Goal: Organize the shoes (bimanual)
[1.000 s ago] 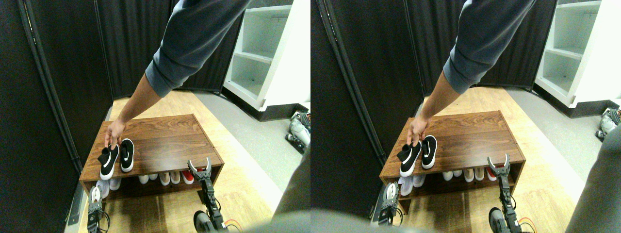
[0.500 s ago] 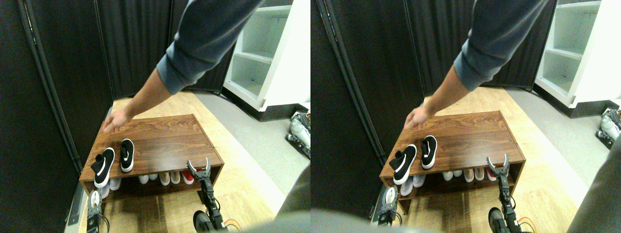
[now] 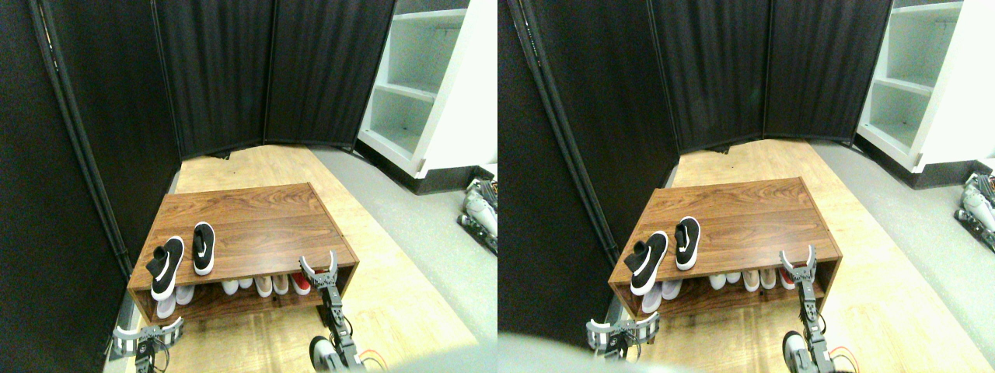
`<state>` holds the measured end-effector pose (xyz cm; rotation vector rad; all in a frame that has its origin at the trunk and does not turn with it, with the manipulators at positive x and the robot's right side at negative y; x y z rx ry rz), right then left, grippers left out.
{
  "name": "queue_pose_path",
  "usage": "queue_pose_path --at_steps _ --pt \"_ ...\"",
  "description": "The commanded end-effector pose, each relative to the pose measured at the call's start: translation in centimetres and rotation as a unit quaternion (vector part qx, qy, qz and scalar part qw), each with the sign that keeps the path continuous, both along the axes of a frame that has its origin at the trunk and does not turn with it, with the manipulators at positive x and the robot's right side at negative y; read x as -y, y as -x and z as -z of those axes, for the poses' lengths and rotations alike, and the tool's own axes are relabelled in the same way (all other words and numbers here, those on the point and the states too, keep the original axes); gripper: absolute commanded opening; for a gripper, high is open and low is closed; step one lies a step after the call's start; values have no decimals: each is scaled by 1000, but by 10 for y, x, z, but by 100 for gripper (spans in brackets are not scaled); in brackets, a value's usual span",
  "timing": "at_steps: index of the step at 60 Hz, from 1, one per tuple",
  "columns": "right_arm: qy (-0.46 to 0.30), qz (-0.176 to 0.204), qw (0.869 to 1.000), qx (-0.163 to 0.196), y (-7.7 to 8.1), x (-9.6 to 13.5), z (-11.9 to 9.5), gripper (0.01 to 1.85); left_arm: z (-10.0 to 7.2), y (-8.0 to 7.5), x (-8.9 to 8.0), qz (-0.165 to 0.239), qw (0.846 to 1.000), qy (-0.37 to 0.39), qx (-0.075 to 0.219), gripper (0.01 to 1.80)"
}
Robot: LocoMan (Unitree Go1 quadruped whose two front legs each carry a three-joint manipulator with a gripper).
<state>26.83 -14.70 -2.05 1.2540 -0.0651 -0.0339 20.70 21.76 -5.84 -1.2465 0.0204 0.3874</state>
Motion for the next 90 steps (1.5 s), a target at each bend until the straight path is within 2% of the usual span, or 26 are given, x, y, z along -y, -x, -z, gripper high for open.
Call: queue_pose_path --at_steps 1,5,17,23,39,48,51,57,61,63,66,68,69,73,76,77,83,85,87,90 --pt "-2 0 1000 18 -3 -2 -6 62 2 -11 -5 -4 1000 -4 9 154" --pt "-13 -1 1000 16 -4 -1 -5 62 7 -21 -8 -2 1000 -12 6 149" --pt "4 2 1000 18 -5 -1 -5 63 16 -45 -11 -1 1000 -14 -3 154" --pt "10 2 1000 18 -5 -1 -5 63 12 -54 -9 5 1000 -2 0 146" --pt "37 10 999 22 -2 2 -6 63 7 -72 -5 20 1000 13 -6 143" --pt "26 10 999 23 -1 3 -6 63 4 -77 -2 22 1000 11 -6 143" --pt "28 15 999 24 0 4 -6 63 2 -75 1 24 999 21 -4 143" --pt "24 15 999 24 1 6 -7 64 -1 -59 5 30 999 16 -7 147" --pt "27 17 999 25 1 7 -7 64 -3 -37 12 17 1000 10 -9 146" --pt "25 17 999 25 1 7 -7 64 -3 -33 13 15 1000 11 -10 145" --pt "18 18 999 27 1 8 -7 62 -5 -15 19 5 1000 22 -10 142" --pt "20 20 999 27 1 8 -7 62 -6 -13 20 5 1000 23 -10 141" --pt "20 19 999 27 1 8 -6 63 -7 -4 23 9 1000 18 -13 140" --pt "20 21 999 26 1 7 -6 63 -9 2 21 11 1000 17 -13 146" --pt "23 19 999 26 0 7 -6 63 -10 3 17 13 1000 15 -11 144" --pt "15 15 999 26 0 7 -5 64 -15 4 13 16 1000 11 -6 137" --pt "20 13 999 27 -1 6 -6 64 -22 5 0 16 1000 -19 11 134" --pt "23 14 999 30 -1 6 -6 65 -25 5 -6 10 999 -34 13 123" --pt "22 14 999 29 -1 6 -6 65 -26 5 -7 7 999 -41 15 120" --pt "31 15 999 28 -1 6 -6 67 -32 4 -17 -7 997 -78 28 95"
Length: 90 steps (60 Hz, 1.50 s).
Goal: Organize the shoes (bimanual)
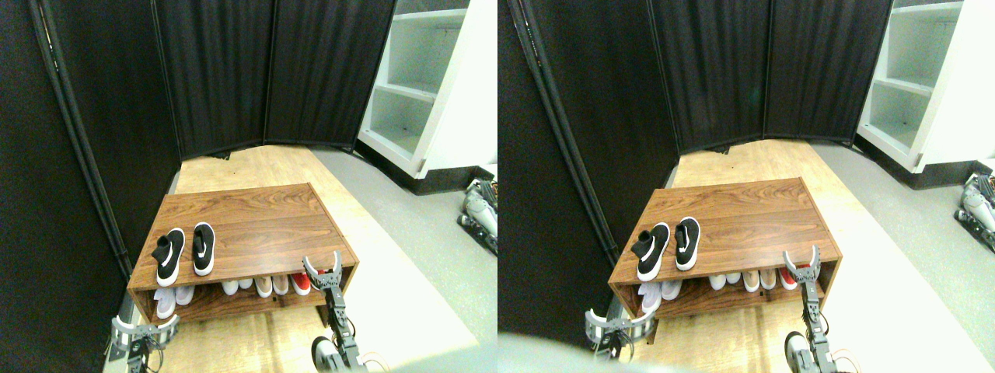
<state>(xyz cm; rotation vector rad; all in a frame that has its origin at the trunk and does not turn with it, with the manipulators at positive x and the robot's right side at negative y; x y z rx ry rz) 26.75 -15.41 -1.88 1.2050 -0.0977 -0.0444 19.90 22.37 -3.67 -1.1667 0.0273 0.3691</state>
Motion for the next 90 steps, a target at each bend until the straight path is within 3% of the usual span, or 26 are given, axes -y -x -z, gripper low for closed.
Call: queue_pose_path --at_steps 1,5,8,9,16,24,38,52,57,59,80,90 --pt "3 0 1000 20 -2 0 -4 66 -13 -5 -15 -16 998 -50 39 81" --pt "-2 3 1000 20 -2 1 -3 67 -24 -8 -28 -35 993 -93 63 44" --pt "-2 3 1000 21 -2 2 -4 66 -27 -9 -32 -37 991 -112 66 33" --pt "-6 2 1000 22 -2 3 -3 66 -32 -13 -38 -32 986 -143 78 15" --pt "-5 4 1000 24 -1 4 -3 65 -40 -26 -50 -40 983 -142 107 1" --pt "-4 2 1000 23 1 5 -4 63 -48 -39 -59 -29 981 -155 114 1" --pt "-11 4 1000 26 4 8 -5 65 -53 -66 -70 -20 980 -176 88 1" --pt "0 10 999 31 8 10 -6 62 -44 -89 -72 -15 975 -219 36 1" --pt "-3 11 999 32 8 9 -6 61 -39 -94 -70 -13 976 -214 25 1" --pt "-2 13 999 30 9 9 -6 62 -33 -98 -68 11 971 -237 13 1" --pt "-18 9 999 34 10 8 -9 64 -7 -114 -46 -17 980 -196 -28 1" --pt "-14 14 999 35 10 8 -10 62 3 -120 -36 -3 978 -208 -34 1"
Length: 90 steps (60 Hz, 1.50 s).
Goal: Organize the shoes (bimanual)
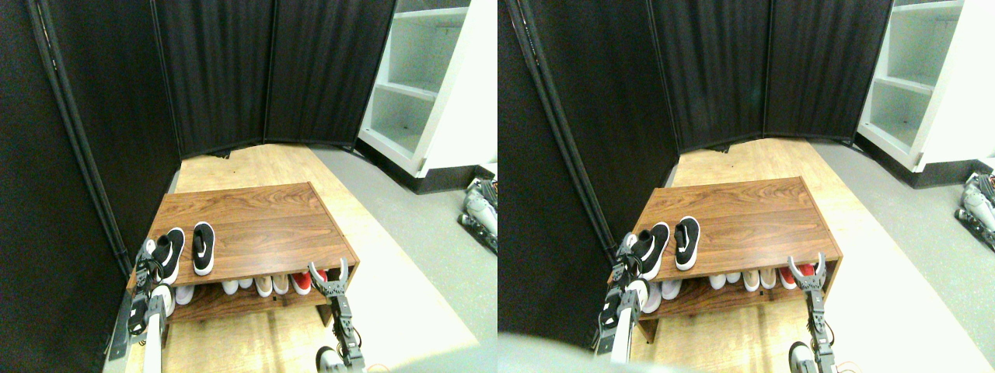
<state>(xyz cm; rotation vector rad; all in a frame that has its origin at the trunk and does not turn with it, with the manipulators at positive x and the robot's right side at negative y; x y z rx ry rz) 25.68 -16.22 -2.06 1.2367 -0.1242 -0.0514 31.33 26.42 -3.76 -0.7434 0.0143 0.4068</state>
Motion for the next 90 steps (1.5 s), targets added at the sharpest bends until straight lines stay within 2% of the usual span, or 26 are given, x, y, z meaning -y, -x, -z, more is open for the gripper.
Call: queue_pose_path --at_steps 1,4,15,23,34,39,54,58,62,63,70,71,74,76,79,90 --pt "0 6 1000 27 -1 0 -11 63 4 -6 6 4 1000 3 3 1" --pt "-2 7 1000 29 -2 0 -11 63 5 -8 9 15 1000 6 -2 1" --pt "-6 10 999 30 -4 0 -11 65 2 -12 21 -5 999 42 -5 1" --pt "-6 11 999 32 -5 -1 -10 64 5 -17 25 4 999 34 -13 1" --pt "7 16 999 32 -8 -3 -10 64 6 -23 30 -6 998 59 -21 1" --pt "0 17 999 31 -10 -5 -10 63 6 -26 30 5 998 58 -23 1" --pt "-4 22 999 32 -14 -10 -10 63 5 -22 32 11 996 81 -33 1" --pt "3 24 999 33 -15 -11 -10 64 5 -21 32 14 997 61 -38 1" --pt "-3 26 999 31 -16 -12 -10 66 0 -18 32 6 997 71 -29 1" --pt "-4 23 999 33 -17 -13 -10 64 2 -18 27 7 998 63 -19 1" --pt "4 26 999 30 -17 -14 -9 65 -1 -16 13 19 998 57 1 1" --pt "-1 23 999 29 -18 -14 -9 65 -2 -13 5 13 999 41 10 1" --pt "-2 22 999 29 -18 -15 -9 65 -4 -11 -3 18 999 29 23 1" --pt "-2 22 999 29 -18 -15 -9 65 -4 -10 -4 24 999 27 26 1" --pt "-9 19 999 29 -18 -15 -9 65 -15 3 -13 18 999 33 37 1" --pt "-4 22 999 24 -19 -17 -9 64 -25 29 -19 30 996 53 68 1"
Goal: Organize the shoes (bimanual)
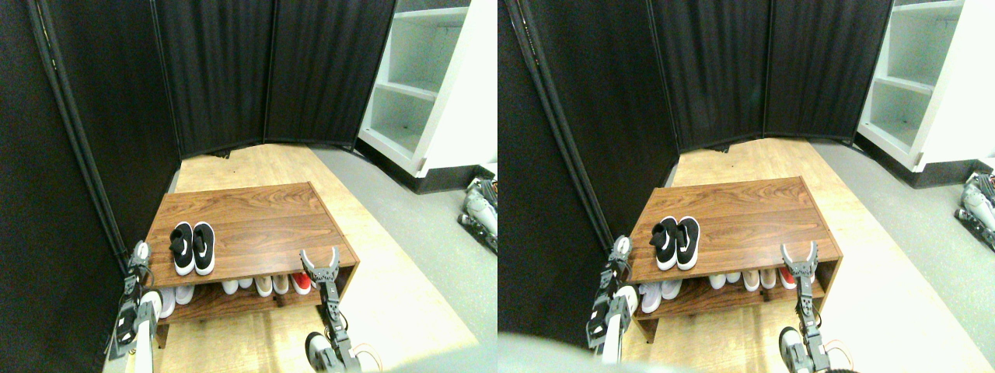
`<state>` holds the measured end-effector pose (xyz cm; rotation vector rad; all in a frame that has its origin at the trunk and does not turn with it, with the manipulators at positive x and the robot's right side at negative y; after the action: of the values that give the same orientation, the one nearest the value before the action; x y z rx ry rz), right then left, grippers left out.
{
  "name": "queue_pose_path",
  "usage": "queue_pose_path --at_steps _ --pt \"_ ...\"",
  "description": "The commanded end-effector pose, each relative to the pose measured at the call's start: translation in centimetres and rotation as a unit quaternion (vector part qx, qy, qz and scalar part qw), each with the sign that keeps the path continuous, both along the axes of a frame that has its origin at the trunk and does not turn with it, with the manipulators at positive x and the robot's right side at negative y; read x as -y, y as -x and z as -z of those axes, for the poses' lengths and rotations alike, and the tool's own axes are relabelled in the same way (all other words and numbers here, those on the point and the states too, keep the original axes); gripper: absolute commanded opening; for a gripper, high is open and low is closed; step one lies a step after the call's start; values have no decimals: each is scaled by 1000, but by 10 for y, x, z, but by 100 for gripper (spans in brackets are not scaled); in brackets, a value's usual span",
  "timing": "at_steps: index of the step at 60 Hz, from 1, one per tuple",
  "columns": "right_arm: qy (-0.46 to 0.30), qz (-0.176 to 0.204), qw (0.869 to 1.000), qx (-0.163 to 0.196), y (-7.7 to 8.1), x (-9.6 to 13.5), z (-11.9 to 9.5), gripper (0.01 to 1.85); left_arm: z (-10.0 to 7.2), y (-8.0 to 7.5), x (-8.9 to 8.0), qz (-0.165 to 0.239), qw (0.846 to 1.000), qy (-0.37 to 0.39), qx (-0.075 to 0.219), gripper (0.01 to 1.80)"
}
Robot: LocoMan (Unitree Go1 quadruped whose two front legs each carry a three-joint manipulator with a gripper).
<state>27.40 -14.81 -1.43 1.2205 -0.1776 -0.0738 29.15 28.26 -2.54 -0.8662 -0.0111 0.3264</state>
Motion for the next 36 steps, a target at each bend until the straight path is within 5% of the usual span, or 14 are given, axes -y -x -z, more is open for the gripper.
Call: queue_pose_path --at_steps 1,16,36 --pt "-12 -2 1000 10 -2 -3 -2 63 -14 11 1 0 999 0 37 1" --pt "-2 -8 1000 12 -4 -4 -2 63 -21 51 14 10 997 47 68 1" --pt "-15 -18 1000 8 -6 -7 0 65 -10 87 53 -12 994 109 15 1"
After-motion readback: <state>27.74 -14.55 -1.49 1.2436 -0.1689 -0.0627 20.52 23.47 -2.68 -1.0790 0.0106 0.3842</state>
